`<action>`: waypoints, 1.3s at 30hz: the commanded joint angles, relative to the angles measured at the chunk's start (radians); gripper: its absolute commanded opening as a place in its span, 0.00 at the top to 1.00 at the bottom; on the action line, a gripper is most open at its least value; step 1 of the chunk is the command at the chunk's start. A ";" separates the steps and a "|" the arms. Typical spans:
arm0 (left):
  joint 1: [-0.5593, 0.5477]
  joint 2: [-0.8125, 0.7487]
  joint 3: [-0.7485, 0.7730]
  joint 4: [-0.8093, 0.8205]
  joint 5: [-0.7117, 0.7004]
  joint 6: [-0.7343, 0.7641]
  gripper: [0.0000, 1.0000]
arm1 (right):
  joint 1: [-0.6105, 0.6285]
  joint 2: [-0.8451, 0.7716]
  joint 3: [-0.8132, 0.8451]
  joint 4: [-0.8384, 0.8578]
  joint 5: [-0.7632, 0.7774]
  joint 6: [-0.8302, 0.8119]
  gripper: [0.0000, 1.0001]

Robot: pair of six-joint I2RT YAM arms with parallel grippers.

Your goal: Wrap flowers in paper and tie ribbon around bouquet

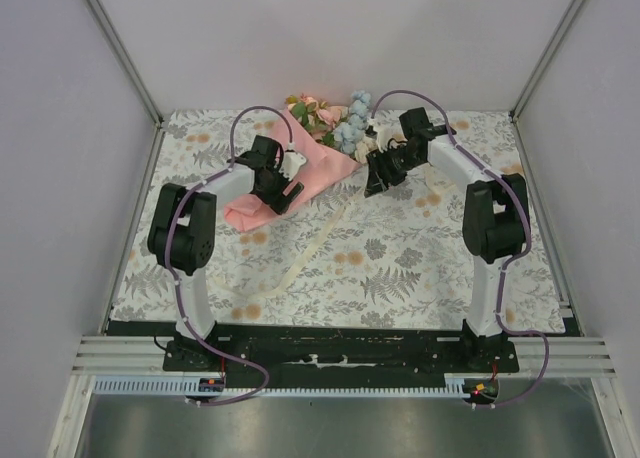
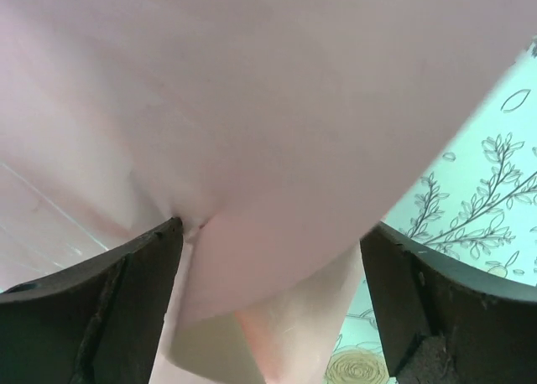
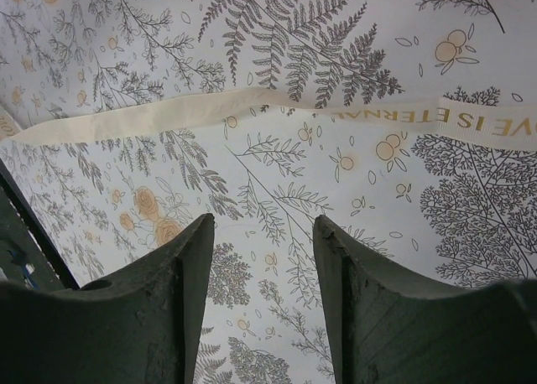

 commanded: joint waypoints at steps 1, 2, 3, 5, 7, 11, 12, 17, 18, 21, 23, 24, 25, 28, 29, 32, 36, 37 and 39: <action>-0.055 -0.038 -0.023 0.127 -0.123 -0.034 0.07 | -0.005 0.002 0.031 0.009 -0.023 0.053 0.42; -0.063 -0.036 -0.017 0.128 -0.121 -0.039 0.07 | -0.007 0.003 0.028 0.011 -0.017 0.051 0.42; -0.070 -0.033 -0.011 0.128 -0.121 -0.042 0.07 | -0.008 0.002 0.023 0.011 -0.008 0.048 0.42; -0.084 -0.030 0.005 0.127 -0.121 -0.044 0.07 | -0.010 0.002 0.020 0.016 0.007 0.047 0.42; -0.089 -0.025 0.022 0.118 -0.114 -0.050 0.06 | -0.018 0.003 0.017 0.014 0.006 0.051 0.42; -0.104 0.008 0.074 0.084 -0.083 -0.067 0.05 | -0.025 0.002 0.008 0.016 -0.003 0.053 0.42; -0.110 0.019 0.081 0.078 -0.085 -0.070 0.05 | -0.028 0.002 0.007 0.016 -0.003 0.053 0.42; -0.156 0.062 0.104 0.104 -0.150 -0.104 0.05 | -0.031 0.002 0.000 0.022 0.003 0.073 0.42; -0.170 0.070 0.103 0.110 -0.166 -0.104 0.05 | -0.031 0.000 -0.004 0.025 0.001 0.079 0.42; -0.195 0.102 0.106 0.119 -0.233 -0.096 0.05 | -0.031 0.000 -0.015 0.036 -0.005 0.099 0.42; -0.198 0.117 0.108 0.118 -0.252 -0.090 0.05 | -0.031 0.002 -0.020 0.039 -0.003 0.101 0.42; -0.198 0.125 0.111 0.113 -0.253 -0.087 0.05 | -0.033 0.002 -0.023 0.037 -0.003 0.101 0.43; -0.198 0.131 0.117 0.104 -0.253 -0.087 0.05 | -0.033 0.003 -0.021 0.037 -0.002 0.101 0.43; -0.196 0.153 0.144 0.052 -0.217 -0.073 0.13 | -0.033 -0.001 -0.036 0.045 -0.008 0.110 0.43; -0.195 0.153 0.150 0.044 -0.204 -0.071 0.16 | -0.034 -0.004 -0.046 0.046 -0.011 0.113 0.44; -0.192 0.162 0.181 0.006 -0.183 -0.070 0.40 | -0.033 -0.024 -0.079 0.069 -0.034 0.120 0.46; -0.184 0.180 0.247 -0.077 -0.158 -0.084 0.74 | -0.028 -0.111 -0.196 0.160 -0.089 0.066 0.51; -0.181 0.185 0.261 -0.094 -0.157 -0.085 0.85 | -0.021 -0.145 -0.229 0.180 -0.098 0.018 0.51; -0.173 0.186 0.288 -0.128 -0.143 -0.097 0.98 | 0.019 -0.225 -0.306 0.238 -0.085 -0.092 0.51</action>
